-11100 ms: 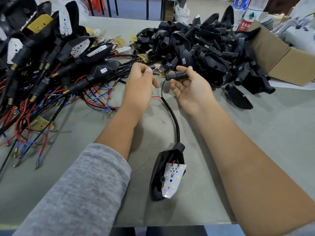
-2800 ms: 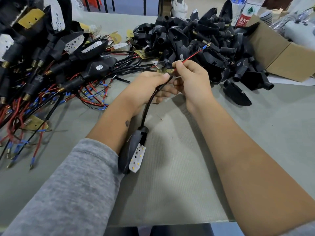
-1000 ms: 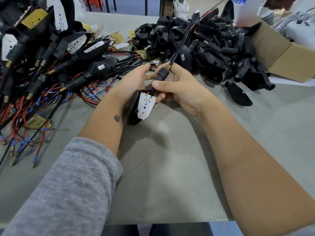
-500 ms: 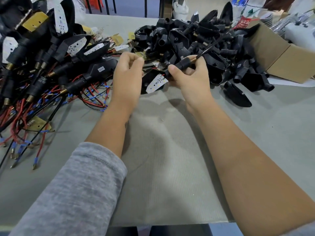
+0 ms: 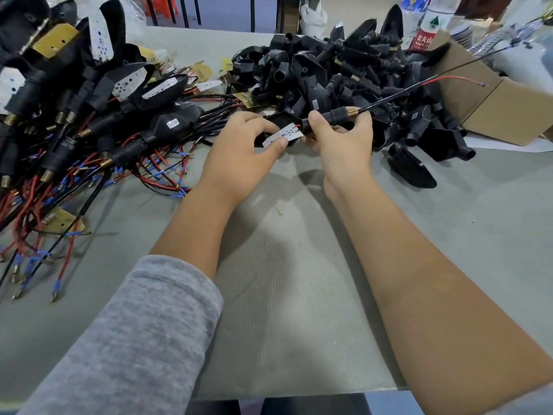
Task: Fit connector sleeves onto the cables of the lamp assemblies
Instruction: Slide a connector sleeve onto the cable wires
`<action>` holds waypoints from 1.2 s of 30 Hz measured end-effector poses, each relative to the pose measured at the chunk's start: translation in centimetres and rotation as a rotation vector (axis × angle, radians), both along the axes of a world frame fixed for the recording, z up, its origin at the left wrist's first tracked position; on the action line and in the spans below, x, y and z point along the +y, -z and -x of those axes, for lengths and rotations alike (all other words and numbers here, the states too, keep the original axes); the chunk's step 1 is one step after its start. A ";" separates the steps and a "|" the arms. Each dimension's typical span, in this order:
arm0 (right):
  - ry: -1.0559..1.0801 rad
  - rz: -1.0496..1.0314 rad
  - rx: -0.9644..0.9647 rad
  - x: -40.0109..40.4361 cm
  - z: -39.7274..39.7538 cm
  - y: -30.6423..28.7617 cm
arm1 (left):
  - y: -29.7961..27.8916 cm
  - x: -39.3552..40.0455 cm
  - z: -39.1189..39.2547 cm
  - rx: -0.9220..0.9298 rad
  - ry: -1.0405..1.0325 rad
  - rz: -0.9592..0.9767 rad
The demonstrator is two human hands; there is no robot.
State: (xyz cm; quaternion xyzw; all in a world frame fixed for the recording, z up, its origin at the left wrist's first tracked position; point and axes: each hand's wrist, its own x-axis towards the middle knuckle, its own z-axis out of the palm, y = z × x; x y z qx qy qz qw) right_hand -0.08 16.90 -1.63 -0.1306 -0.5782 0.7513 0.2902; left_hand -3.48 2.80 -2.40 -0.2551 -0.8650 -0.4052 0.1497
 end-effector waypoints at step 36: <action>-0.016 0.070 -0.011 -0.1 0.2 -0.2 | -0.1 0.4 0.1 -0.344 0.106 -0.529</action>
